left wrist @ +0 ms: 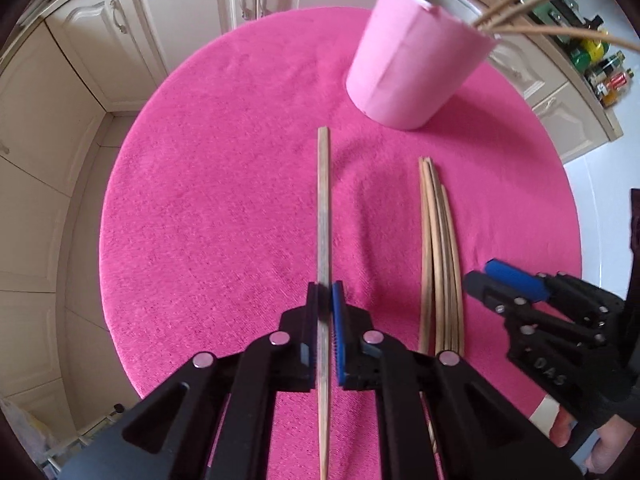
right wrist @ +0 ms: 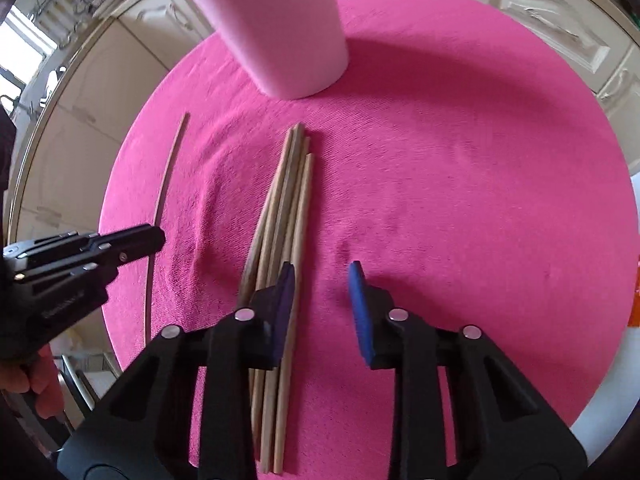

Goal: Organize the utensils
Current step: 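Lower both tools to the chopstick row and grasp one chopstick each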

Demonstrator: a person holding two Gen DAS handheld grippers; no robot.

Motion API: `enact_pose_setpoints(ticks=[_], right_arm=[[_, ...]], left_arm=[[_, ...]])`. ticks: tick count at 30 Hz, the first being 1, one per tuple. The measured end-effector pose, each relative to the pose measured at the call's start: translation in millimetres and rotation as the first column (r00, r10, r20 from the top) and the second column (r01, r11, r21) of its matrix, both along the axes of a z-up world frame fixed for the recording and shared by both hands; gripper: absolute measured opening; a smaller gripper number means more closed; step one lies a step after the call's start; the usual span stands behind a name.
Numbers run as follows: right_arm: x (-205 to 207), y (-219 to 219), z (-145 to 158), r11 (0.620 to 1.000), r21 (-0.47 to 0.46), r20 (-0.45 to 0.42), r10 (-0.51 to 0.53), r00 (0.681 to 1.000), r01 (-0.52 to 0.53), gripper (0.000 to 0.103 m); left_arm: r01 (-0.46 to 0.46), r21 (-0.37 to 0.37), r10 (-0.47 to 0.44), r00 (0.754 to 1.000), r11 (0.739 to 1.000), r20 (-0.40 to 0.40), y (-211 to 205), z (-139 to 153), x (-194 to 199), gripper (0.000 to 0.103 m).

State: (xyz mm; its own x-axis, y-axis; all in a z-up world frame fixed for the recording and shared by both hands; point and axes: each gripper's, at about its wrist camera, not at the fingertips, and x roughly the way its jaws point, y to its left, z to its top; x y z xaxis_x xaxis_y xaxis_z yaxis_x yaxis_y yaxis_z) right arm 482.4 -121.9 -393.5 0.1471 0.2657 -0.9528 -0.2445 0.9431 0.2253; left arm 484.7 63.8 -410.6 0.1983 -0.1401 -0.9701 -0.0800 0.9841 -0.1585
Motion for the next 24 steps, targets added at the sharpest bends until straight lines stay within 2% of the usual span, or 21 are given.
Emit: enact_pose_setpoints(ticks=[7, 12, 18, 20, 22, 24], right_arm=[[2.3, 9.4, -1.4, 0.999, -0.047, -0.013, 0.006, 1.000, -0.006, 0.019], [6.3, 15.1, -2.4, 0.997, -0.077, -0.036, -0.001, 0.999, -0.002, 0.019], [9.2, 41.4, -1.7, 0.983, -0.175, -0.018, 0.056, 0.998, -0.059, 0.019], [8.8, 42.1, -0.8, 0.982, -0.176, -0.013, 0.060, 0.998, -0.061, 0.017], [7.6, 43.1, -0.9, 0.985, -0.166, -0.004, 0.055, 0.998, -0.055, 0.010], [9.1, 29.6, -2.7, 0.992, -0.123, -0.012, 0.030, 0.999, -0.031, 0.006]], left_arm=[[0.008, -0.025, -0.007, 0.999, 1.000, 0.036, 8.3, 7.2, -3.4, 0.007], [0.015, -0.041, -0.013, 0.998, 0.999, 0.056, 10.4, 14.7, -18.1, 0.007], [0.022, -0.046, -0.018, 0.997, 0.999, 0.076, 3.3, 15.3, -15.8, 0.007], [0.028, -0.048, -0.023, 0.996, 0.998, 0.090, 1.4, 18.2, -15.9, 0.007], [0.031, -0.051, -0.026, 0.995, 0.998, 0.101, -0.9, 20.4, -14.9, 0.007], [0.039, -0.048, -0.033, 0.992, 0.998, 0.120, -0.6, 25.8, -19.1, 0.007]])
